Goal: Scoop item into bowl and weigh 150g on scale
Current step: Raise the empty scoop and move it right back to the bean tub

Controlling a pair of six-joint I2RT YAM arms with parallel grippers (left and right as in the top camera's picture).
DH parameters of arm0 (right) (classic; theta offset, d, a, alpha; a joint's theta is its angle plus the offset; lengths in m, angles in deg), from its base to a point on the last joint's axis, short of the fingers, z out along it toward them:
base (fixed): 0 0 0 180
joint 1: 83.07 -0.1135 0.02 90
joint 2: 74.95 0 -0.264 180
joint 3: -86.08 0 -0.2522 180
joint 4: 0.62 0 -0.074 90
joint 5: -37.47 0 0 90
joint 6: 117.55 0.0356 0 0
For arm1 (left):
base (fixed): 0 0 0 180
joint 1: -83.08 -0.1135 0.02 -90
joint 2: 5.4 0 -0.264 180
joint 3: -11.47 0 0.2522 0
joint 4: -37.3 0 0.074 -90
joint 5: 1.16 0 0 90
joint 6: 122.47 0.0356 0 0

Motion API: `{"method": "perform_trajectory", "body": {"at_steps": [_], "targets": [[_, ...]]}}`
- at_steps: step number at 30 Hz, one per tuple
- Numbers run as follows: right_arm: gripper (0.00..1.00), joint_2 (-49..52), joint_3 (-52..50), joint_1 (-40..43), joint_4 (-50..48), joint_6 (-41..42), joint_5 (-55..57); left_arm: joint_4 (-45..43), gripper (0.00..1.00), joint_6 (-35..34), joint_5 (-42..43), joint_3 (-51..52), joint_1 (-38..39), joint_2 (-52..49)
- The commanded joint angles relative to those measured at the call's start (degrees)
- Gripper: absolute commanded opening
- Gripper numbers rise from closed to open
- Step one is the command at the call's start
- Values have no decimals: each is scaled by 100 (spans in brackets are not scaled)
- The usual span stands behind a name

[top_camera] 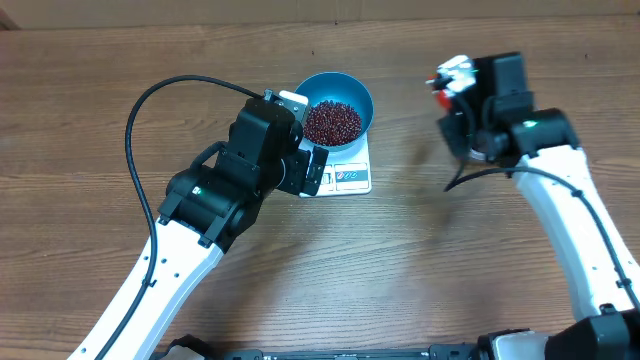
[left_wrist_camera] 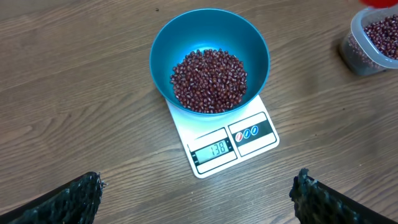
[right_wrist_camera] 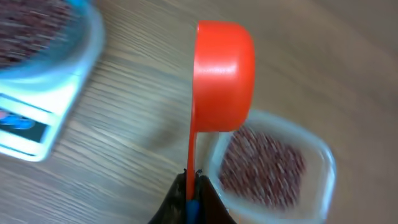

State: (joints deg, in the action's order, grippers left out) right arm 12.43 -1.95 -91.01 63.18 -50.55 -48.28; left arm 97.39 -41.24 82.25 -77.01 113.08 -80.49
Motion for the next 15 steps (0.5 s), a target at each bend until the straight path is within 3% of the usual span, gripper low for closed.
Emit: {"method": "perform_trajectory", "body": {"at_steps": [1, 9, 15], "targets": [[4, -63, 168, 470, 118, 354, 105, -4, 100, 105, 48, -116, -9, 81], [4, -57, 57, 1283, 304, 352, 101, -4, 100, 105, 48, -116, -9, 81], [4, -2, -345, 1447, 317, 352, 59, -4, 100, 105, 48, -116, -9, 81]]}}
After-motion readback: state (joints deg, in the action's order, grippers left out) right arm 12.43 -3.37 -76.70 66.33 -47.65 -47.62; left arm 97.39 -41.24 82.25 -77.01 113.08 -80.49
